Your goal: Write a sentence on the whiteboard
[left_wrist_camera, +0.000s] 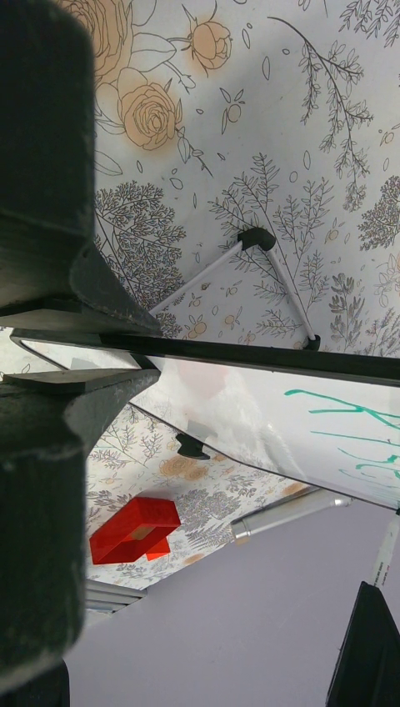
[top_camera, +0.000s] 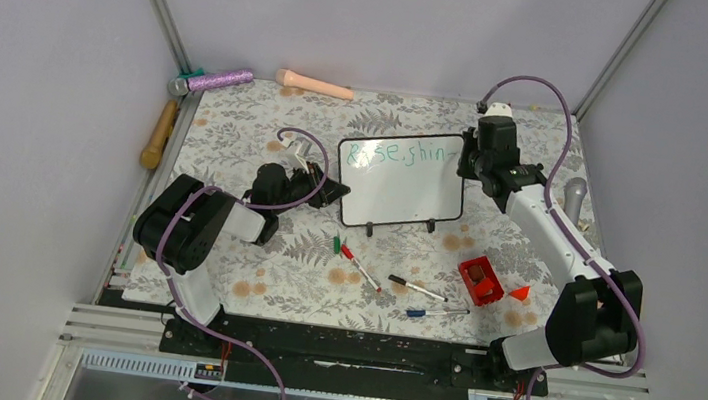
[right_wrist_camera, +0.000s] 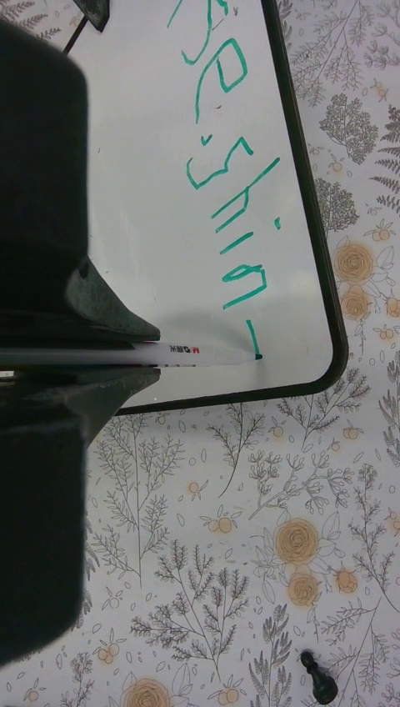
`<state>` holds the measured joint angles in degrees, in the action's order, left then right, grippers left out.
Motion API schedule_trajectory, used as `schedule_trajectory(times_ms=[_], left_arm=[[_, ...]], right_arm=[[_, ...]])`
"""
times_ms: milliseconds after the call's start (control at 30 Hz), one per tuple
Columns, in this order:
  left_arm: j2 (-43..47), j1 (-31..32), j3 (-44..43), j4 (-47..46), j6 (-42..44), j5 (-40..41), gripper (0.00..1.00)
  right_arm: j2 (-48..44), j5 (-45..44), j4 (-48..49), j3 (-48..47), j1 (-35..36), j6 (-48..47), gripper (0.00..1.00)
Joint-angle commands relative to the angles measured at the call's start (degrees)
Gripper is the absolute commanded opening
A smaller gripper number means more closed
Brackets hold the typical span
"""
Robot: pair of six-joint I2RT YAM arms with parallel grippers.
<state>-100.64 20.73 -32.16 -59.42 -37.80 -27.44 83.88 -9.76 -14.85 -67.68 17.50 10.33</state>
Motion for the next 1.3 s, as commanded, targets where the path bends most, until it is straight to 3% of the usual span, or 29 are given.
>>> schedule_trajectory(times_ms=[0,767,1267], left_arm=[[0.4,-0.3,-1.2,0.1,1.3,2.2,0.0],[0.4,-0.3,-1.3,0.1,1.3,2.2,0.0],[0.5,-0.3,-1.2,0.1,1.3,2.2,0.0]], right_arm=[[0.5,0.8,0.6,-3.7,-0.4,0.5,0.0],[0.4,6.5,0.8,-2.0,-0.4,2.1,0.0],[-1.9,5.2,-0.9,2.2,-0.4,1.3,0.0]])
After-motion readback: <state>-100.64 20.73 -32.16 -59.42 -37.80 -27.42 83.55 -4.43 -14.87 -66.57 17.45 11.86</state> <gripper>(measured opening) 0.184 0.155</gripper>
